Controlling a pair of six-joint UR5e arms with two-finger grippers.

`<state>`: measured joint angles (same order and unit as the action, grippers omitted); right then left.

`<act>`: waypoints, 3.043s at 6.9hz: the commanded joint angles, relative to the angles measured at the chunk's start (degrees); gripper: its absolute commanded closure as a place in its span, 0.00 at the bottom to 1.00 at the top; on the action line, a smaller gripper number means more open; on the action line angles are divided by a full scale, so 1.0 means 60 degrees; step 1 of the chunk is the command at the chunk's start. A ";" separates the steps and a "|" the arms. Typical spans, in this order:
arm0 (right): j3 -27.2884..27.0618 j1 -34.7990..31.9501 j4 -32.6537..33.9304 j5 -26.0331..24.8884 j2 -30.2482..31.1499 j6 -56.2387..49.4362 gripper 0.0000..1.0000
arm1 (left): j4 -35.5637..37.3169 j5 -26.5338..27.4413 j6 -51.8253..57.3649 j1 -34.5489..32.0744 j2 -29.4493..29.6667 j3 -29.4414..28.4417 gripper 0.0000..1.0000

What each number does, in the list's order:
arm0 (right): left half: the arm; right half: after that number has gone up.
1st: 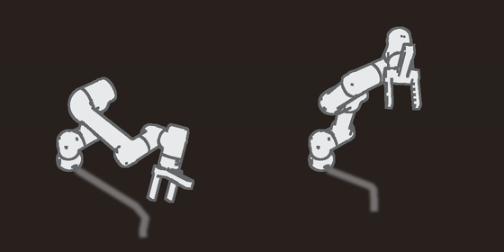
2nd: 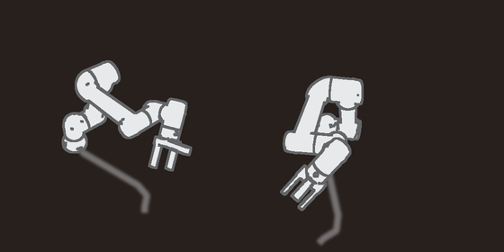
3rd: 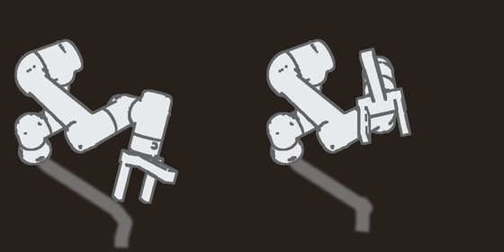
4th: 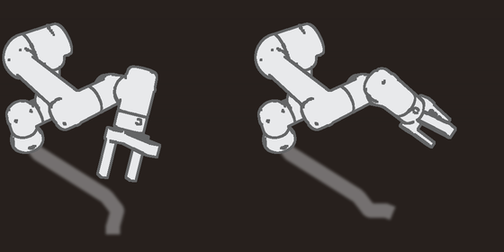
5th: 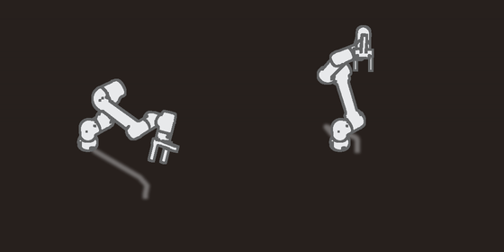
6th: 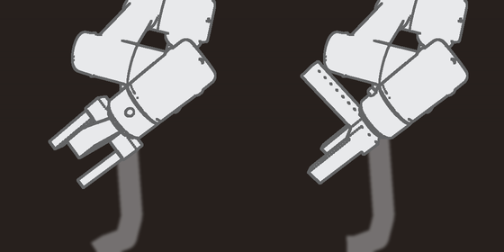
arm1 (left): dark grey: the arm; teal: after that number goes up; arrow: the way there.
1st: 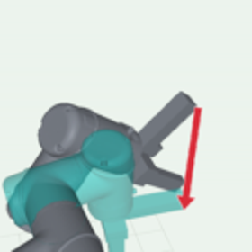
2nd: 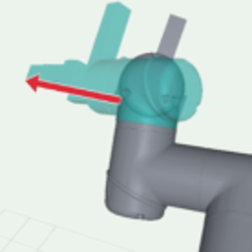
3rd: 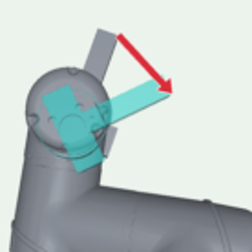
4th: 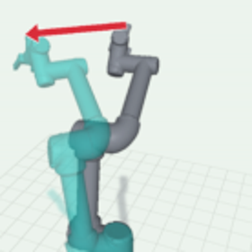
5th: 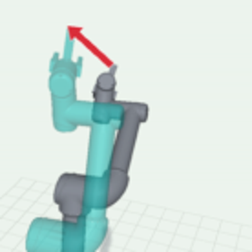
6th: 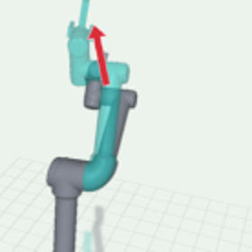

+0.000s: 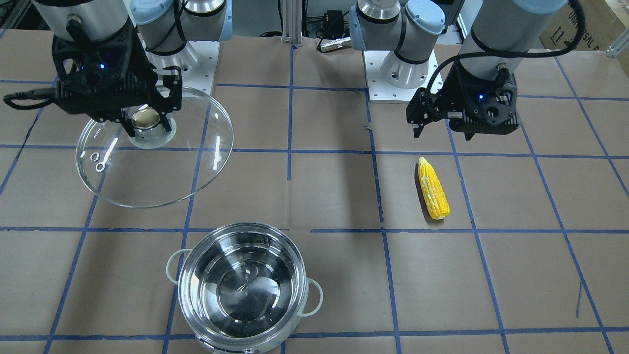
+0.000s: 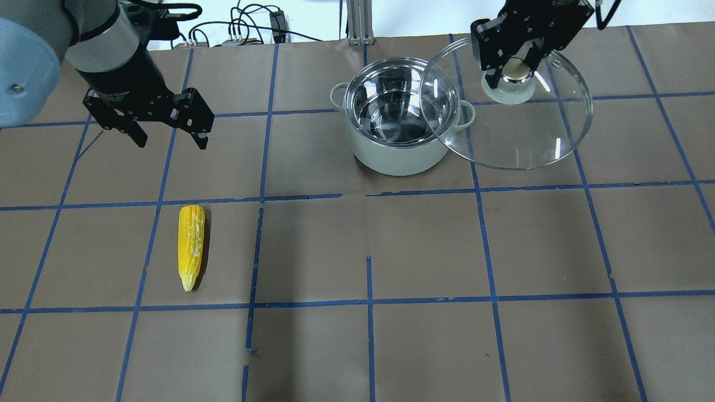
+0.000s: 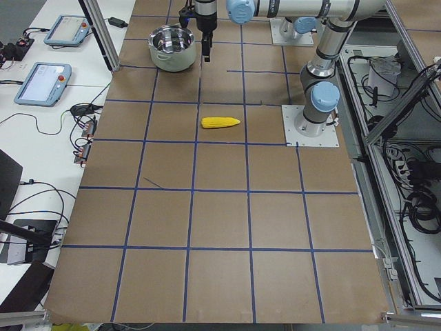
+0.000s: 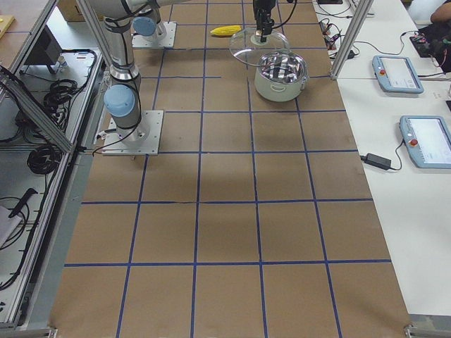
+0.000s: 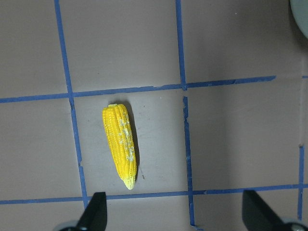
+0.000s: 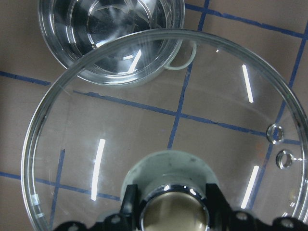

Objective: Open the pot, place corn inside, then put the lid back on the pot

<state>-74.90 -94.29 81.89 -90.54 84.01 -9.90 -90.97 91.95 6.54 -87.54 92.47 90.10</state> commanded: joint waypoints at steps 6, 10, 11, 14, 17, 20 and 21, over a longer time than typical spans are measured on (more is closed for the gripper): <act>-0.1579 0.0187 0.0296 -0.0172 0.0925 0.0023 0.90 | 0.3150 -0.0121 -0.0025 0.0157 0.0833 0.3045 0.00; -0.1594 0.0611 0.0618 -0.0144 0.0676 -0.0094 0.91 | 0.4842 -0.0091 0.1089 0.1956 0.2103 0.3365 0.00; -0.1594 0.0612 0.0560 -0.0173 0.0705 -0.0007 0.91 | 0.5270 -0.0091 0.1615 0.2412 0.2325 0.3686 0.00; -0.1594 0.0612 0.0501 -0.0173 0.0691 0.0009 0.91 | 0.6329 -0.0091 0.1416 0.2431 0.2445 0.4537 0.02; -0.1594 0.0598 0.0574 -0.0115 0.0749 0.0038 0.91 | 0.6300 -0.0076 0.1020 0.2358 0.2489 0.4568 0.41; -0.1579 0.0612 0.0589 -0.0115 0.0720 0.0038 0.91 | 0.6126 -0.0135 0.0918 0.2286 0.2431 0.4451 0.79; -0.1565 0.0598 0.0589 -0.0100 0.0720 0.0038 0.91 | 0.5994 -0.0149 0.0540 0.2096 0.2343 0.4074 0.78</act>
<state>-84.34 -90.63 85.42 -91.23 88.34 -9.67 -54.10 91.17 11.83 -73.87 107.05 116.51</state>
